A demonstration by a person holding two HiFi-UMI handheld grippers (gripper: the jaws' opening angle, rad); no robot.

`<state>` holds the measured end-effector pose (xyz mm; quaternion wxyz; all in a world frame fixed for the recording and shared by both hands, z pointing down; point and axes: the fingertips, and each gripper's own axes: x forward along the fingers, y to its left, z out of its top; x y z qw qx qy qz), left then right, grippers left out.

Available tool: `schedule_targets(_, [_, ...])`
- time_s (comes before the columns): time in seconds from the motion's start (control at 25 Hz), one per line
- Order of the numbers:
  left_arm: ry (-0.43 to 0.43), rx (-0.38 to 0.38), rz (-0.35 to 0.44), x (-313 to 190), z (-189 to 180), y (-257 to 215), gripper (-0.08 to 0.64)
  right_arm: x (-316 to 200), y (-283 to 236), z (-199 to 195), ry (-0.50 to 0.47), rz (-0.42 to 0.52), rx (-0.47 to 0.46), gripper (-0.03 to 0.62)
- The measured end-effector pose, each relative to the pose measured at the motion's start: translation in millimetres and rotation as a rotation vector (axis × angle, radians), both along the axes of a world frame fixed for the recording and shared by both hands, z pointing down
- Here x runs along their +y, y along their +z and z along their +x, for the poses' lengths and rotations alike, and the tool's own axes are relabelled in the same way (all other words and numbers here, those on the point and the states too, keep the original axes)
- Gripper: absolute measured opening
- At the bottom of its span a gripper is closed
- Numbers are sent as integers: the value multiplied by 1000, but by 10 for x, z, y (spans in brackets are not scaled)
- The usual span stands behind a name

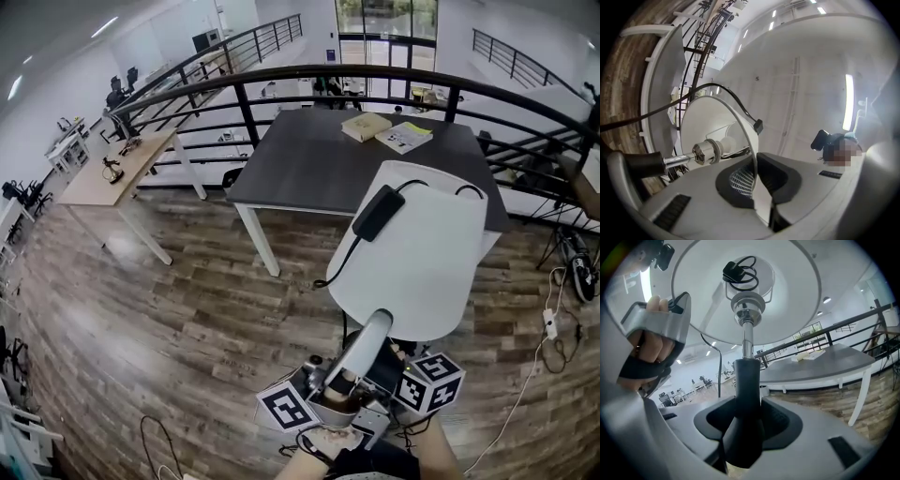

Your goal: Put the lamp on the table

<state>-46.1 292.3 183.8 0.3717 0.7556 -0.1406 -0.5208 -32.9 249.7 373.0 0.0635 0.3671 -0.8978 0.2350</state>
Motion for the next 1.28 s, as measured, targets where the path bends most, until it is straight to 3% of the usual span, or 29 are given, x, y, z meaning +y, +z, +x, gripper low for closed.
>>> schedule_targets(0.52, [2,6,-34,-830,-1,99,20,-744,107,41,9,-27,-9,192])
schedule_targets(1.28, [119,23,-23,-2657,-229,-25,18,-2569,-18,-128,129,-15,4,192])
